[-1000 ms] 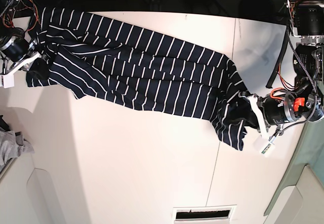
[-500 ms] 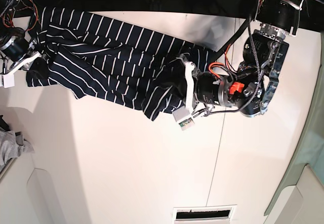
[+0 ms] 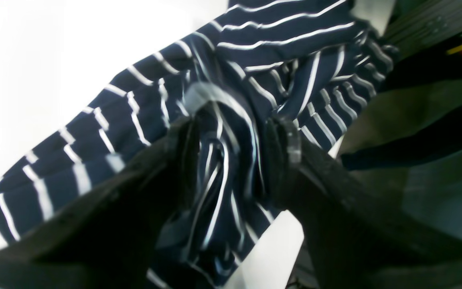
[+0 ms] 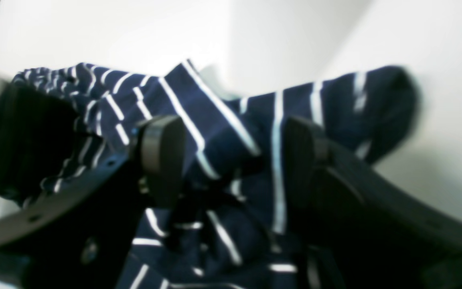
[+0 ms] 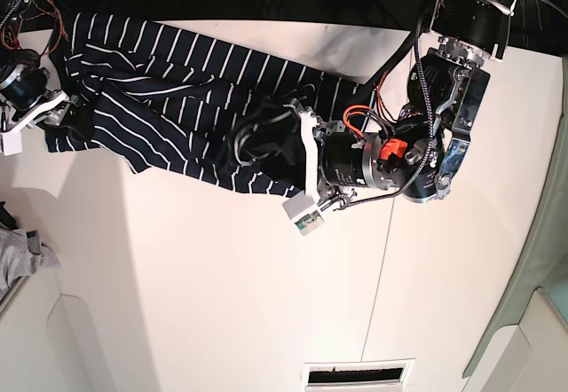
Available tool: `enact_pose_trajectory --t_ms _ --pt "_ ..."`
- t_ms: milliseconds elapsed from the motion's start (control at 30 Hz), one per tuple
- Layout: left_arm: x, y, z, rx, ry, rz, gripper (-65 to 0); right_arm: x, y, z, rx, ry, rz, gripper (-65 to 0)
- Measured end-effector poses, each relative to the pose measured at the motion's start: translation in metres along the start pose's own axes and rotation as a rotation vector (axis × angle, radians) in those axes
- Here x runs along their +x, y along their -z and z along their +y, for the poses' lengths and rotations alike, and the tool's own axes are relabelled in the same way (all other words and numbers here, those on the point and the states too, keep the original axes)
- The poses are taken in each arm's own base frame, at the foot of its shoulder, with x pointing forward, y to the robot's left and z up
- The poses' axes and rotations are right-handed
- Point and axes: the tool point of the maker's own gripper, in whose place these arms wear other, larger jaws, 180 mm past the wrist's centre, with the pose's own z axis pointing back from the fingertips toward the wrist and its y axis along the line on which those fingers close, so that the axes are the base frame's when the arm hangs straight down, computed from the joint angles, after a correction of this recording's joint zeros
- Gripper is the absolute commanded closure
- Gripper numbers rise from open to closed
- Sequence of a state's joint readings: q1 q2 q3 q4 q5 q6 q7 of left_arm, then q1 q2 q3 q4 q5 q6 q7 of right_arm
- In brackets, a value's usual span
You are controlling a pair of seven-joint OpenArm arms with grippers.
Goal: Layout the t-shirt on the table in an organized manner, then fold the t-shirt properly
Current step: 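Lift the strip end with the left gripper and fold it toward the right gripper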
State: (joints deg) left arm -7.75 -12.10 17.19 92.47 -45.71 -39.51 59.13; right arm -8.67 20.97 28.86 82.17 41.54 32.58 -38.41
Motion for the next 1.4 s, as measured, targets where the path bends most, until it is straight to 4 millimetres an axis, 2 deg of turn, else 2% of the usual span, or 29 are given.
enact_pose_trajectory --t_ms 200,333,400,533,667,733,767,867,900,1100,1233,1400 --pt "0.011 0.001 -0.020 -0.102 -0.063 -0.077 -29.7 0.017 -0.015 -0.025 -0.066 -0.046 0.007 -38.6" --pt "0.008 0.004 -0.025 -0.111 -0.069 -0.060 -29.7 0.009 -0.019 -0.039 -0.109 -0.049 0.069 -38.9" --pt "0.007 0.003 -0.023 -0.107 -0.073 -0.057 -29.7 0.000 -0.020 -0.048 -0.120 -0.021 0.102 -43.8" --pt "0.009 -0.010 -0.004 -0.054 -0.101 -0.083 -29.7 -0.021 -0.025 -0.069 -0.135 0.059 0.154 -44.9" --pt "0.011 -0.037 0.030 0.047 -0.153 -0.144 -29.6 -0.053 -0.026 -0.069 -0.078 0.175 0.227 -44.9" --pt "0.008 -0.050 0.043 0.093 -0.183 -0.169 -28.9 -0.057 -0.025 -0.067 -0.057 0.218 0.220 -44.9" --pt "0.003 -0.054 0.049 0.115 -0.201 -0.176 -25.1 -0.058 -0.025 -0.068 -0.058 0.222 0.220 -44.9" --pt "-0.012 -0.061 0.059 0.179 -0.238 -0.201 -2.9 -0.057 -0.025 -0.068 -0.056 0.222 0.218 -44.9" --pt "-0.020 -0.059 0.058 0.185 -0.251 -0.193 0.0 -0.057 -0.025 -0.068 -0.055 0.224 0.214 -44.9" --pt "-0.071 -0.045 0.041 0.218 -0.284 -0.124 0.0 -0.056 -0.024 -0.065 -0.042 0.238 0.203 -44.9" --pt "-0.074 -0.037 0.049 0.275 -0.239 -0.127 0.0 -0.056 -0.023 -0.064 -0.041 0.239 0.202 -44.9" --pt "-0.085 -0.008 0.046 0.260 -0.307 -0.101 0.0 -0.056 -0.023 -0.064 -0.040 0.240 0.201 -44.9"
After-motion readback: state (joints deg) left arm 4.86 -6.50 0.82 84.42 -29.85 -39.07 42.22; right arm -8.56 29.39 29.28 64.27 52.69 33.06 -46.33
